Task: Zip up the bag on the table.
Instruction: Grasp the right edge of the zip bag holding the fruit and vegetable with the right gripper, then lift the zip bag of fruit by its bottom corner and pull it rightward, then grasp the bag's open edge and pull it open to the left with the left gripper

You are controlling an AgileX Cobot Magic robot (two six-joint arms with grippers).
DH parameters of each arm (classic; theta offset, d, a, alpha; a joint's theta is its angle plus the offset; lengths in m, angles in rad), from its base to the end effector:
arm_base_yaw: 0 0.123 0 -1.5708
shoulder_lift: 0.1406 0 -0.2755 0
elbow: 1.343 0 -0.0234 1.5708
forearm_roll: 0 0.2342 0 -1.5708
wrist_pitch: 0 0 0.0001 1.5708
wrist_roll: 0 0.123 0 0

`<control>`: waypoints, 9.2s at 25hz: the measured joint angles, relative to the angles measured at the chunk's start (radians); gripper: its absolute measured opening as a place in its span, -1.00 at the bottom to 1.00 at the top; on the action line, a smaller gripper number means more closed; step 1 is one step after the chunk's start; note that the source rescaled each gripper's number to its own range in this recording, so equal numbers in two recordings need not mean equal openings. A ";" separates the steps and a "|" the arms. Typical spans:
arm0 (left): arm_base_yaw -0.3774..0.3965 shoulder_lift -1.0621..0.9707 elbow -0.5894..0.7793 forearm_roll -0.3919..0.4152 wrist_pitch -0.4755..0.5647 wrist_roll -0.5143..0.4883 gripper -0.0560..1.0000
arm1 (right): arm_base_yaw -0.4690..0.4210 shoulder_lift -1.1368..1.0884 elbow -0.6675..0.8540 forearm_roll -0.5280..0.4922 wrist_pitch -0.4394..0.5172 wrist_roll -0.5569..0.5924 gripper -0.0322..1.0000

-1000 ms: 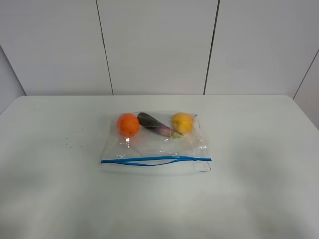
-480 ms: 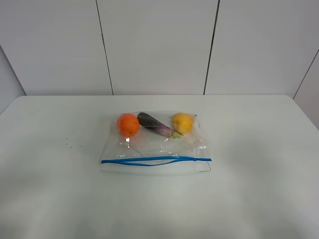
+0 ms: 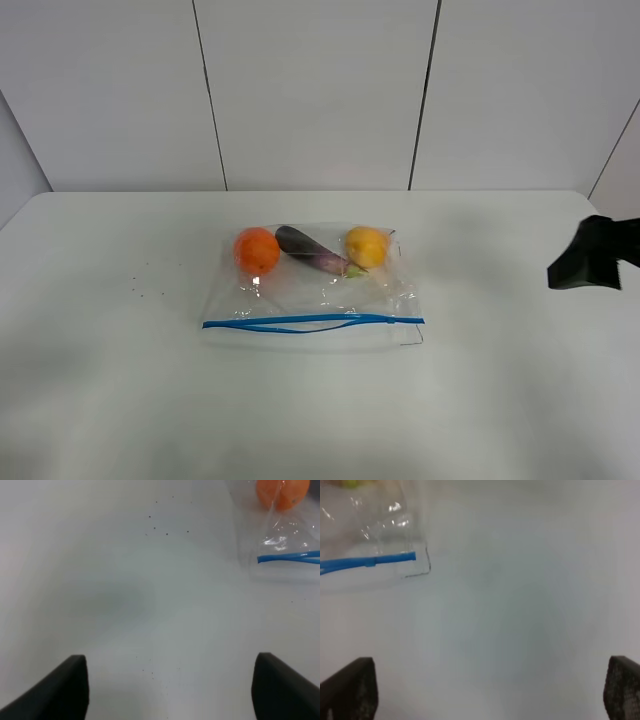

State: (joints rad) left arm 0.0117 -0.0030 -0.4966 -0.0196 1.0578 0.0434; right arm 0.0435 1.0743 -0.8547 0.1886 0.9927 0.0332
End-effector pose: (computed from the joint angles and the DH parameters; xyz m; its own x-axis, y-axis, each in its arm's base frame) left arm 0.0187 -0.0019 0.2541 -0.4533 0.0285 -0.8909 0.0188 0.9996 0.0223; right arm 0.1914 0.0277 0.2643 -0.9047 0.0957 -0.4151 0.0121 0.9798 0.1997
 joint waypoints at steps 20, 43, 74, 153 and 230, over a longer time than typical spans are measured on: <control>0.000 0.000 0.000 0.000 0.000 0.000 1.00 | 0.000 0.796 -0.126 0.682 -0.244 -0.710 1.00; 0.000 0.000 0.000 0.000 0.000 0.000 1.00 | -0.081 1.082 -0.278 1.061 0.104 -1.099 0.91; 0.000 0.000 0.000 0.000 0.000 0.000 1.00 | -0.081 1.160 -0.279 1.098 0.155 -1.143 -0.10; 0.000 0.270 -0.200 0.002 -0.009 -0.001 1.00 | 0.012 1.002 -0.278 1.288 0.212 -0.649 -0.94; -0.639 1.902 -0.640 -1.423 -0.838 -0.313 0.33 | 0.012 1.002 -0.278 1.274 0.211 -0.660 -0.94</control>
State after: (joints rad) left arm -0.6278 1.8987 -1.1361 -1.4426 0.2199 -0.2692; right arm 0.0552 2.0767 -1.1326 1.4623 1.2039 -0.6270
